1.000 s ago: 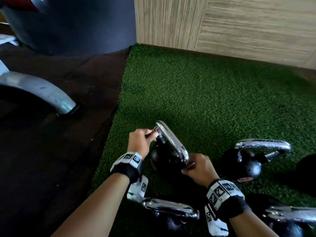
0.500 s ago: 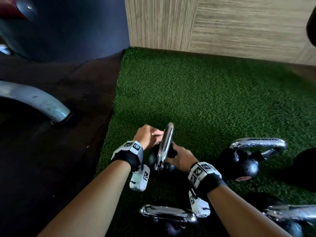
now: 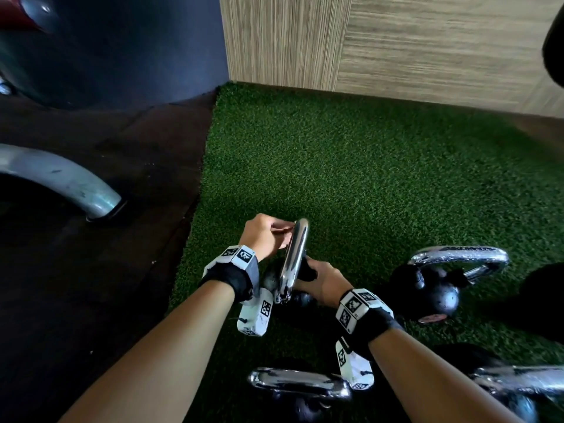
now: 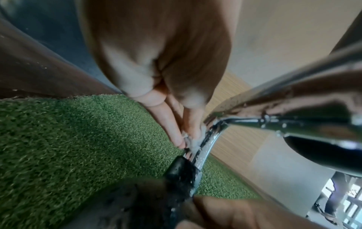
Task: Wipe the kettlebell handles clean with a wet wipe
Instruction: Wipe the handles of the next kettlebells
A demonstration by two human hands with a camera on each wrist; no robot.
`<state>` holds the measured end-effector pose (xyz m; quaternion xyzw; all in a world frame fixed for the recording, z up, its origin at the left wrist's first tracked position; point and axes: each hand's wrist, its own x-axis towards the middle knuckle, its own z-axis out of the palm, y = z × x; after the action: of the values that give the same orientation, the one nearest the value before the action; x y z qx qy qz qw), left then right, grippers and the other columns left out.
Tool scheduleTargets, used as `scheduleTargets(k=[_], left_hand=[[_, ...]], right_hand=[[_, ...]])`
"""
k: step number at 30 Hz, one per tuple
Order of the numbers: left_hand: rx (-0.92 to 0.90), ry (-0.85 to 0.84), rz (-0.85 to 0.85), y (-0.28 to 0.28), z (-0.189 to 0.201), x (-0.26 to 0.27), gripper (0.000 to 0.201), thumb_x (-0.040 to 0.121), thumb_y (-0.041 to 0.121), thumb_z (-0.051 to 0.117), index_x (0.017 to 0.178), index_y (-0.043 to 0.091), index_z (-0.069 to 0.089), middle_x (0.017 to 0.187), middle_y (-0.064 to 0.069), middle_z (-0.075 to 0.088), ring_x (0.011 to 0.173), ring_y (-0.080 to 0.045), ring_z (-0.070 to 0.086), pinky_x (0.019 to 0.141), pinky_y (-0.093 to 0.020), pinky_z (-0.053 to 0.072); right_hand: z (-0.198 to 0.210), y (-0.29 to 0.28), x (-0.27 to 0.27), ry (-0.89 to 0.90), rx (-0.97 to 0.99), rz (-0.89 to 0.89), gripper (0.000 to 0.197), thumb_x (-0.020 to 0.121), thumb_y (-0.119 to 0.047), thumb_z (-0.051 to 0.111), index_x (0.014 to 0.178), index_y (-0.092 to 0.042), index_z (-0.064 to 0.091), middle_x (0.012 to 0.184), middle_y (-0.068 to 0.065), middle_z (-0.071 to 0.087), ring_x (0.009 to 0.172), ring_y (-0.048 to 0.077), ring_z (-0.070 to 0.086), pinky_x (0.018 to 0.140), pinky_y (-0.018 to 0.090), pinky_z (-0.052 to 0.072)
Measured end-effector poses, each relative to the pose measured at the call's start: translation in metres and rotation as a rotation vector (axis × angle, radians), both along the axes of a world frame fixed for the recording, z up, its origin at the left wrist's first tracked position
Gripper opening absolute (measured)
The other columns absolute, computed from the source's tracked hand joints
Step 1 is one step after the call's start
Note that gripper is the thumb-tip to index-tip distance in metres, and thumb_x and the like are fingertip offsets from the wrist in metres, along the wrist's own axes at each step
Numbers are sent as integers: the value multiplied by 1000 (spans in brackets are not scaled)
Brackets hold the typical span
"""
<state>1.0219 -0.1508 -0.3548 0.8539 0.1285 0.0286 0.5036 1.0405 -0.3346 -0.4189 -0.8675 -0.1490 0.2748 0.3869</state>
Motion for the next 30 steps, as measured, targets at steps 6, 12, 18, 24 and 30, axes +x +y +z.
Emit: scheduleTargets(k=[6,12,18,24,30], left_hand=[[-384,10,-39,4,10,0,27,93,-3,70,116,9,76,110,-7,78,93,-12,76,80,-18,60],[-557,5,-176,19,9,-15,25,92,-4,68,109,13,76,102,-7,80,94,-15,76,81,-22,61],[-527,89,-230,25,11,-24,21,88,-6,72,101,9,78,94,-12,80,88,-19,78,76,-21,61],[-418,68,-269,34,9,-50,21,82,4,82,100,16,82,99,-12,80,95,-24,77,84,-30,63],[-407,75,-307,35,1,-82,28,81,2,83,108,0,77,97,-12,80,85,-19,78,73,-23,61]], right_hand=[[0,-2,-3,-11,41,-13,73,73,-58,80,139,-37,55,116,-4,73,108,13,67,94,27,52],[-1,-3,-1,-9,42,-4,75,73,-59,81,140,-38,55,119,-7,71,110,10,66,93,23,49],[-4,-3,4,-13,18,3,66,66,-64,82,126,-43,64,96,-19,69,89,2,64,76,20,47],[-4,-1,7,-20,22,17,53,65,-61,84,111,-37,72,92,-15,74,91,3,68,75,19,49],[-3,-1,5,-38,-5,27,56,66,-64,81,115,-38,71,96,-12,75,91,3,69,76,22,51]])
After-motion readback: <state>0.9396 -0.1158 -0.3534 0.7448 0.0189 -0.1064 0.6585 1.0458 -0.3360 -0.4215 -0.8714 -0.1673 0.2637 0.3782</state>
